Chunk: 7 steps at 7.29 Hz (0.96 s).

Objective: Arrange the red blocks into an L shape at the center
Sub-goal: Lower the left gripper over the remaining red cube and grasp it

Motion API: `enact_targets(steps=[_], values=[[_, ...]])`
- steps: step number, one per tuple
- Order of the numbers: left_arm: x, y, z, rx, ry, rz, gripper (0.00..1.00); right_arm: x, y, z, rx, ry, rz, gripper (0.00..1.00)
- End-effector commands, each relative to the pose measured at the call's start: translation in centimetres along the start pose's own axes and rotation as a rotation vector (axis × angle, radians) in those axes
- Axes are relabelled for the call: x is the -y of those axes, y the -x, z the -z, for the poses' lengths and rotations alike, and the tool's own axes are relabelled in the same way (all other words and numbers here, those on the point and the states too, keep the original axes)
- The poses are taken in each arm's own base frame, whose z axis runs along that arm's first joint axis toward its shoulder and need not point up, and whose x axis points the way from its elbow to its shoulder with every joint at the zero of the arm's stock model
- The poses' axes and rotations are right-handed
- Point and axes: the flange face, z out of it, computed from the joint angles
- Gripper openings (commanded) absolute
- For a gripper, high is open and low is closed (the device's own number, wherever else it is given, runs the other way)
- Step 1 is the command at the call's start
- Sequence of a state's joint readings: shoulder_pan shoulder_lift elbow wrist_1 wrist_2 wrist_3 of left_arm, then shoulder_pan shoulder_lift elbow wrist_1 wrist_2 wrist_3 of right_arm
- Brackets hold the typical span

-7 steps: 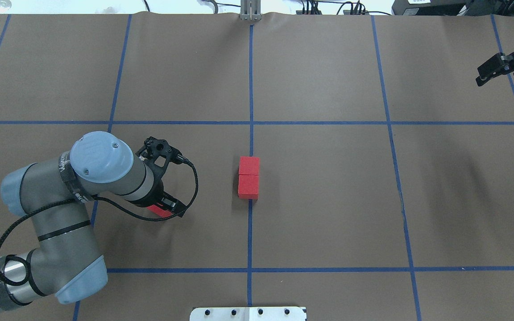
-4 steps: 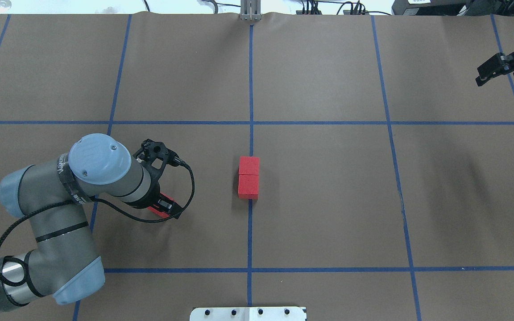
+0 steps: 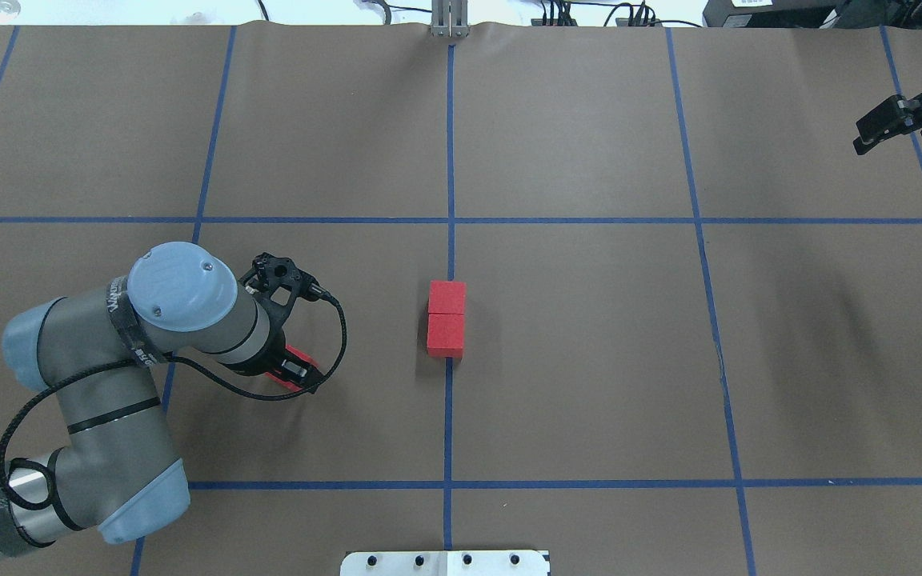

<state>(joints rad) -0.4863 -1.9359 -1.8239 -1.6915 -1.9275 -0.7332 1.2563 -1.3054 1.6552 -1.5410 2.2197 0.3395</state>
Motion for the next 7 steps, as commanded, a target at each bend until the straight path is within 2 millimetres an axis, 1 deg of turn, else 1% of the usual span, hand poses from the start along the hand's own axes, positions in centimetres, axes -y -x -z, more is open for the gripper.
enact_targets(steps=[1, 2, 3, 4, 5, 6, 7], values=[[-0.2, -0.2, 0.0, -0.018, 0.022, 0.000, 0.57, 0.0, 0.0, 0.0, 0.000, 0.001, 0.000, 0.99], [-0.7, -1.1, 0.5, -0.099, 0.080, -0.005, 0.42, 0.0, 0.0, 0.0, 0.000, -0.001, 0.001, 0.99], [-0.6, -1.2, 1.5, -0.143, 0.099, -0.001, 0.28, 0.0, 0.0, 0.0, 0.002, 0.000, 0.001, 0.99], [-0.7, -1.4, 1.9, -0.149, 0.093, -0.005, 0.20, 0.0, 0.0, 0.0, 0.000, -0.001, 0.001, 0.99], [-0.2, -1.1, 2.6, -0.151, 0.077, -0.003, 0.16, 0.0, 0.0, 0.0, 0.001, 0.001, 0.000, 0.99], [0.8, 0.0, 3.7, -0.148, 0.049, -0.006, 0.08, 0.0, 0.0, 0.0, 0.000, 0.001, 0.000, 0.99], [1.9, 1.6, 4.8, -0.134, 0.014, -0.096, 0.02, 0.0, 0.0, 0.0, 0.000, 0.001, 0.000, 0.99]])
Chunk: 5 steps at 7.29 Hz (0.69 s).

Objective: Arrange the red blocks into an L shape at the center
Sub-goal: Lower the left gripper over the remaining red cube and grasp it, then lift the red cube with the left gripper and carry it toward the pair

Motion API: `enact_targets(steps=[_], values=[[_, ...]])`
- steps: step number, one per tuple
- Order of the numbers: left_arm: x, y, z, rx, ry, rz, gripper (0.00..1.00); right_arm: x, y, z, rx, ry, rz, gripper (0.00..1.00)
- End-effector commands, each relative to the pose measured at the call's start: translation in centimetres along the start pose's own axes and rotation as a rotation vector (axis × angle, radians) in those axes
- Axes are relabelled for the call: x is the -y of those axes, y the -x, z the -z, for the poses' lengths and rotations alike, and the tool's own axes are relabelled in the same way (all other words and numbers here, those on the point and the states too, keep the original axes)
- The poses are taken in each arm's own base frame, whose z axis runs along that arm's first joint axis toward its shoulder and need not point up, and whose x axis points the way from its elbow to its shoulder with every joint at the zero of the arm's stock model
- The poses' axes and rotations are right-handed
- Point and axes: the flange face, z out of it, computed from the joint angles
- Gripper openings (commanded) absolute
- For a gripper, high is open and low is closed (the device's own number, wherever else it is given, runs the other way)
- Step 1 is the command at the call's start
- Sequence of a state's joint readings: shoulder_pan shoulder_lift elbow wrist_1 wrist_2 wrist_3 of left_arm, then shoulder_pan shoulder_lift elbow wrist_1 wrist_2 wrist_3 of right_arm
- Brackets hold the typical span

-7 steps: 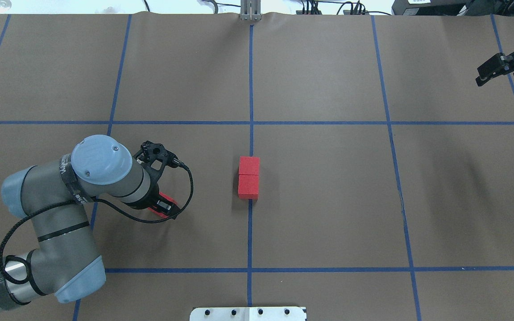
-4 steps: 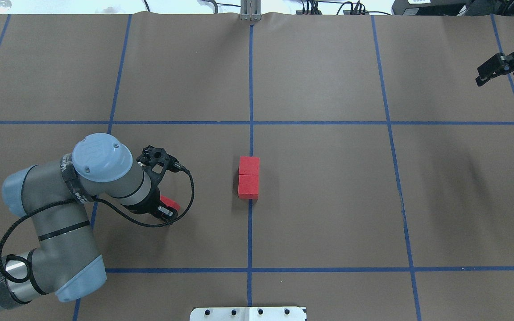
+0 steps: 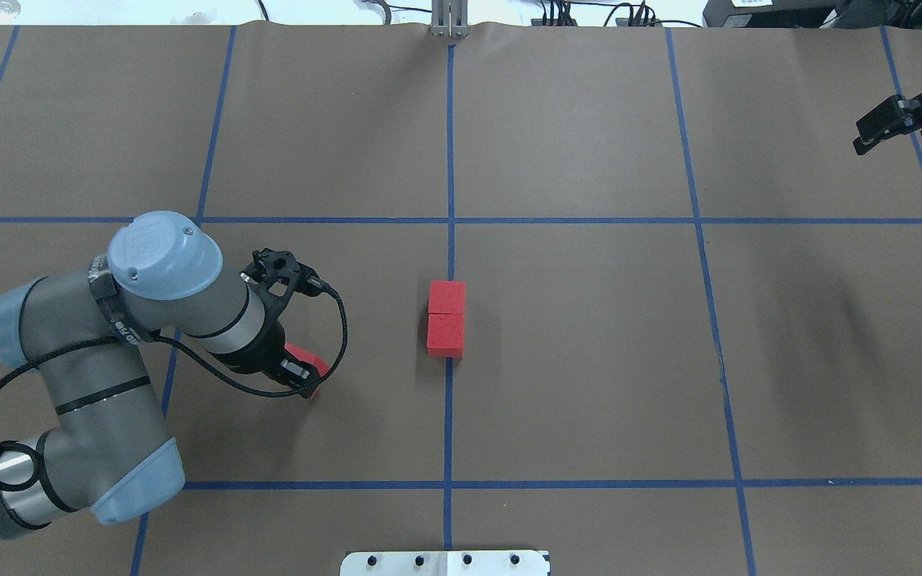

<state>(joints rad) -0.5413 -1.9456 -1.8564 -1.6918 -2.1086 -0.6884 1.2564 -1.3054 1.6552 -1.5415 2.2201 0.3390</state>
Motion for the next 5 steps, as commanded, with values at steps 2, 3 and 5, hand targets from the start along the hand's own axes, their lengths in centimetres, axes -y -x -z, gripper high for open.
enact_targets(steps=[2, 3, 5], values=[[2.9, 5.4, 4.6, 0.066, -0.079, -0.331, 0.00, 0.0, 0.0, 0.0, 0.000, 0.000, -0.002, 0.99], [3.6, 6.8, 6.1, 0.095, -0.099, -0.517, 0.00, 0.0, 0.0, 0.0, 0.000, 0.000, -0.002, 0.99], [3.5, 7.2, 6.3, 0.105, -0.096, -0.638, 0.00, -0.1, -0.3, -0.3, -0.002, 0.006, -0.006, 0.99]])
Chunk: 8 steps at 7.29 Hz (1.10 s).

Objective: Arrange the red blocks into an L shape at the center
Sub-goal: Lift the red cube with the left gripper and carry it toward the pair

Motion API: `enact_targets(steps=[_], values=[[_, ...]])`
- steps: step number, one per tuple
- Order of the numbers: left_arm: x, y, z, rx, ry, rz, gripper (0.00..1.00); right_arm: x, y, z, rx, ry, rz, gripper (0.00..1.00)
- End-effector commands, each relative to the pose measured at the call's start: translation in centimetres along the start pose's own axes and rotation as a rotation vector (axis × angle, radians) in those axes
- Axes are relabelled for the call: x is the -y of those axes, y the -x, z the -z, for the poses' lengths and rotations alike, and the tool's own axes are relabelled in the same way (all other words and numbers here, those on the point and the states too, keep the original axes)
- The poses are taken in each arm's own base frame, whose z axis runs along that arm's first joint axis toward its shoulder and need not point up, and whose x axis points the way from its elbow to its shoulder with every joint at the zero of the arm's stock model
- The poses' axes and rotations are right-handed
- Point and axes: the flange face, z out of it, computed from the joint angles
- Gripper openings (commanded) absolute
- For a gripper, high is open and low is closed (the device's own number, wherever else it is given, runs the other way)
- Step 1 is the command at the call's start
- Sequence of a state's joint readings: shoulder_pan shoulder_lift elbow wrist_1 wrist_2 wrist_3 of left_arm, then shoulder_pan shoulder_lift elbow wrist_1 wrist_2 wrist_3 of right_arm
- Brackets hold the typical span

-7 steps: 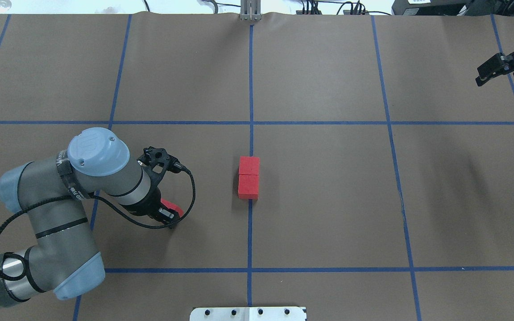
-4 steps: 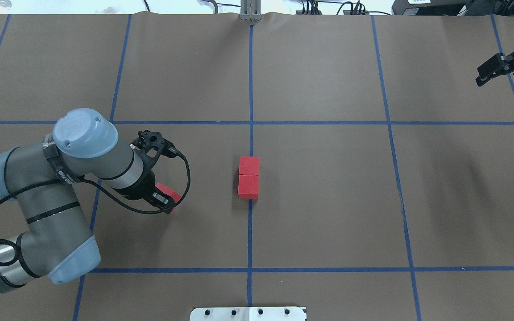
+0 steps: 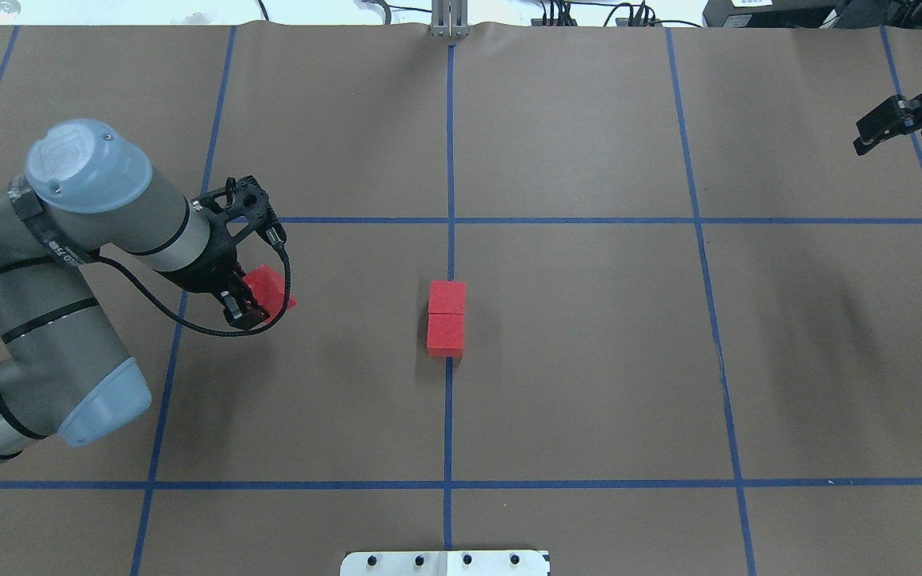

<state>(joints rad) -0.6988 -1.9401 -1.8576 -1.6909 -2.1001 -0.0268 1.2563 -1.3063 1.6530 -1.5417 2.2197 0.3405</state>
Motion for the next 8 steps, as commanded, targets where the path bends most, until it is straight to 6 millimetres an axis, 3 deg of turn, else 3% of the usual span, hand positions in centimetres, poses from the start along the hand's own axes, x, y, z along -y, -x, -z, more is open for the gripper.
enact_targets(steps=[1, 3, 5, 6, 7, 8], values=[[-0.1, 1.0, 0.4, 0.028, -0.001, -0.082, 0.00, 0.0, -0.2, -0.3, -0.002, 0.006, -0.005, 0.99], [0.9, 1.0, 0.8, 0.049, -0.010, -0.183, 0.00, 0.0, -0.3, -0.4, -0.001, 0.007, -0.007, 0.99], [2.1, 1.2, 1.2, 0.113, -0.007, -0.420, 0.00, 0.0, -0.2, -0.3, -0.001, 0.006, -0.006, 0.99], [3.9, 1.1, 0.6, 0.098, 0.013, -0.435, 0.00, 0.0, -0.2, -0.3, -0.001, 0.006, -0.006, 0.99], [7.7, 0.8, 0.5, 0.089, 0.046, -0.420, 0.00, 0.0, -0.2, -0.3, -0.001, 0.006, -0.006, 0.99], [10.1, -0.2, -0.1, 0.072, 0.087, -0.413, 0.00, 0.0, -0.2, -0.3, -0.001, 0.006, -0.008, 0.99]])
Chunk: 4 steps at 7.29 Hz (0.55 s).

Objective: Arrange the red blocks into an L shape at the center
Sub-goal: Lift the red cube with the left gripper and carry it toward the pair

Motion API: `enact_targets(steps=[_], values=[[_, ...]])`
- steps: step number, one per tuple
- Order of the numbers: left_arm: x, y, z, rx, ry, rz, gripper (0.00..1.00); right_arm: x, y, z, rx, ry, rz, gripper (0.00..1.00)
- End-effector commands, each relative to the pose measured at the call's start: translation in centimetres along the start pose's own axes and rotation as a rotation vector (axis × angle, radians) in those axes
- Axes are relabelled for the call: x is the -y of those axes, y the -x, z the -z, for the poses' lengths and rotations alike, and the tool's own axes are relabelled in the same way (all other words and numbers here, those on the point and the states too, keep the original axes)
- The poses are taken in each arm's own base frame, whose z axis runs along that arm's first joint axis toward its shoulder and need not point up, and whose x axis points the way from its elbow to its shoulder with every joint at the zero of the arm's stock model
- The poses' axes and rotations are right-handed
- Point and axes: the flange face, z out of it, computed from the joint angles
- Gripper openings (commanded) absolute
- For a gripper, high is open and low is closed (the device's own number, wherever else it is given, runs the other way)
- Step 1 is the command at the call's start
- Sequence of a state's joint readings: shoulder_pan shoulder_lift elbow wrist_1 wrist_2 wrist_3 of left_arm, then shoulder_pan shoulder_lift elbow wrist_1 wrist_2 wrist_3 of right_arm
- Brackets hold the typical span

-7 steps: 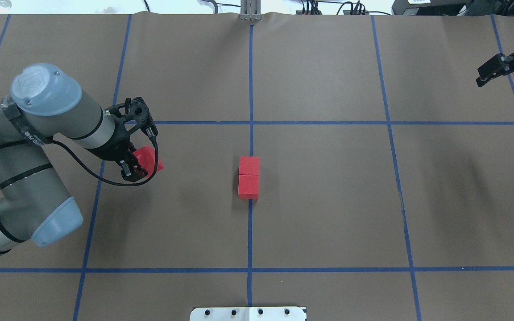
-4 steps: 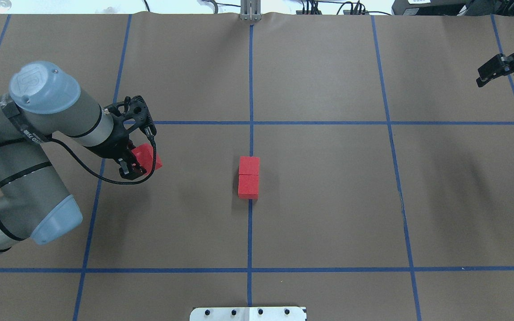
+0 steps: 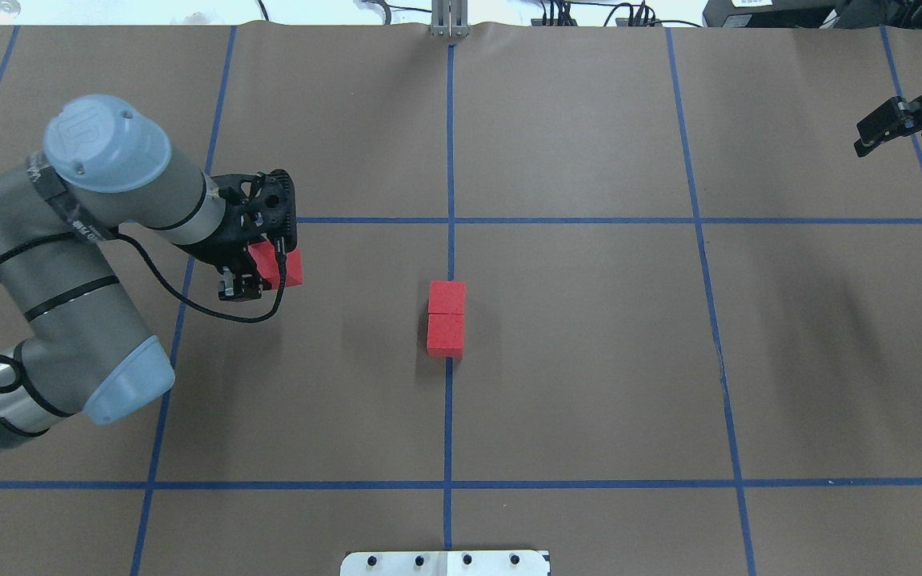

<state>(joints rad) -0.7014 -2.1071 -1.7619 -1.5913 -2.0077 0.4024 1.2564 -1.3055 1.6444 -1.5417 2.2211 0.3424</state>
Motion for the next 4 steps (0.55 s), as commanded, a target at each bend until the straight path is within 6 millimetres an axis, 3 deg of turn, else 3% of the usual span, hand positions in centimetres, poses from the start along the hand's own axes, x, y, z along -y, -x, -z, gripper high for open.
enact_targets(steps=[1, 2, 4], values=[[4.8, -0.5, -2.0, -0.048, 0.059, -0.011, 0.00, 0.0, 0.1, 0.1, 0.000, -0.001, 0.000, 0.99], [6.2, -0.4, -2.6, -0.055, 0.064, -0.017, 0.00, 0.0, 0.1, 0.1, 0.001, -0.001, 0.000, 0.99], [10.5, -3.3, -4.6, -0.044, 0.075, -0.075, 0.00, 0.1, 0.1, 0.1, 0.001, -0.002, 0.001, 0.99]])
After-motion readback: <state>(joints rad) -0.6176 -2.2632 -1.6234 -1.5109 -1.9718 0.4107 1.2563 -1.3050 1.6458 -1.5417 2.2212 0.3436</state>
